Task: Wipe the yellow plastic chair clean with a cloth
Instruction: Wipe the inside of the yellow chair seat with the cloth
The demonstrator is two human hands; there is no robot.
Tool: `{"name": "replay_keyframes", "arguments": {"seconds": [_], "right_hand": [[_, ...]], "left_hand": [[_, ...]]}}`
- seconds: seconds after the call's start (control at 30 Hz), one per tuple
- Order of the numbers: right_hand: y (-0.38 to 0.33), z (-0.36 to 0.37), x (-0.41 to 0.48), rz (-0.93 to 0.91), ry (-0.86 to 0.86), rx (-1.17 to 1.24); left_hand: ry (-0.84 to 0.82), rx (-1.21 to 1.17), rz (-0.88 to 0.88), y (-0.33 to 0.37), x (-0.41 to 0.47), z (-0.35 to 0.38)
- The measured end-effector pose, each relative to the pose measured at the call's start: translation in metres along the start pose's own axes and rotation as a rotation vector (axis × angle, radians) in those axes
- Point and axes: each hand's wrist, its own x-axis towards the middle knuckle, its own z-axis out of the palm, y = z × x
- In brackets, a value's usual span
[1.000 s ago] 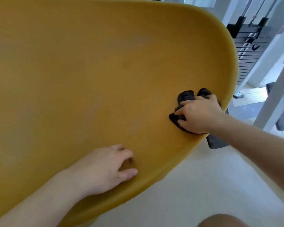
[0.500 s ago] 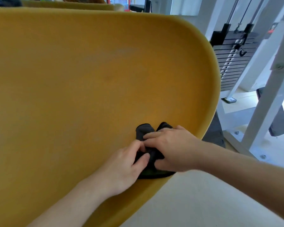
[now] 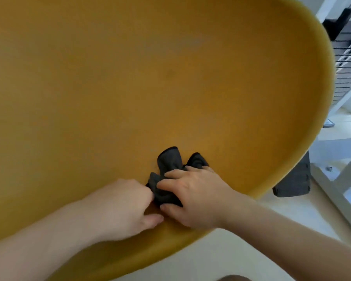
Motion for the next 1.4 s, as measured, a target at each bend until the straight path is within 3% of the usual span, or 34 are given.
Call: {"name": "replay_keyframes", "arguments": {"seconds": [0.07, 0.13, 0.2, 0.3, 0.37, 0.43, 0.53, 0.63, 0.7, 0.8, 0.83, 1.0, 1.07, 1.17, 1.27, 1.33, 1.4], "right_hand": [[-0.015, 0.004, 0.018, -0.109, -0.031, 0.071], [-0.002, -0.003, 0.02, -0.099, -0.074, 0.148], [0.033, -0.016, 0.004, 0.053, -0.099, 0.069], [0.08, -0.042, -0.029, 0.394, 0.008, -0.204], [0.079, -0.04, -0.027, 0.479, 0.037, -0.253], [0.048, -0.018, -0.008, 0.406, -0.026, -0.236], [-0.016, 0.017, 0.026, 0.147, -0.018, -0.059], [-0.021, 0.016, 0.03, 0.021, -0.011, -0.016], [0.021, 0.004, 0.02, 0.172, -0.053, -0.094], [0.076, -0.023, 0.003, 0.56, -0.08, -0.256], [0.075, -0.024, 0.003, 0.588, -0.061, -0.264], [-0.021, 0.017, 0.021, 0.206, -0.043, -0.119], [-0.021, 0.015, 0.022, 0.129, -0.056, -0.118], [0.032, -0.005, 0.016, 0.331, -0.153, -0.189], [0.047, -0.012, 0.015, 0.512, -0.111, -0.245], [0.007, 0.005, 0.024, 0.345, -0.064, -0.176], [-0.041, 0.021, 0.028, 0.069, -0.01, -0.033]], "left_hand": [[0.004, 0.06, -0.036, -0.021, -0.015, 0.012], [0.025, 0.085, -0.03, -0.03, -0.022, 0.022], [0.078, 0.105, -0.002, -0.029, -0.021, 0.022], [0.126, 0.096, 0.043, -0.023, -0.013, 0.02], [0.121, 0.044, 0.057, -0.026, -0.012, 0.023], [0.115, -0.004, 0.059, -0.028, -0.014, 0.026], [0.128, -0.05, 0.05, -0.031, -0.017, 0.028], [0.112, -0.087, 0.043, -0.035, -0.018, 0.029], [0.083, -0.091, 0.049, -0.037, -0.02, 0.03], [0.047, -0.086, 0.023, -0.04, -0.026, 0.034], [0.044, -0.089, 0.02, -0.041, -0.027, 0.035], [0.036, -0.077, -0.007, -0.045, -0.025, 0.035], [0.025, -0.081, -0.017, -0.046, -0.025, 0.036], [0.029, -0.097, -0.006, -0.049, -0.027, 0.033], [0.023, -0.099, -0.005, -0.048, -0.028, 0.032], [0.022, -0.063, -0.003, -0.049, -0.026, 0.029], [0.123, 0.054, 0.0, -0.049, -0.027, 0.02]]}}
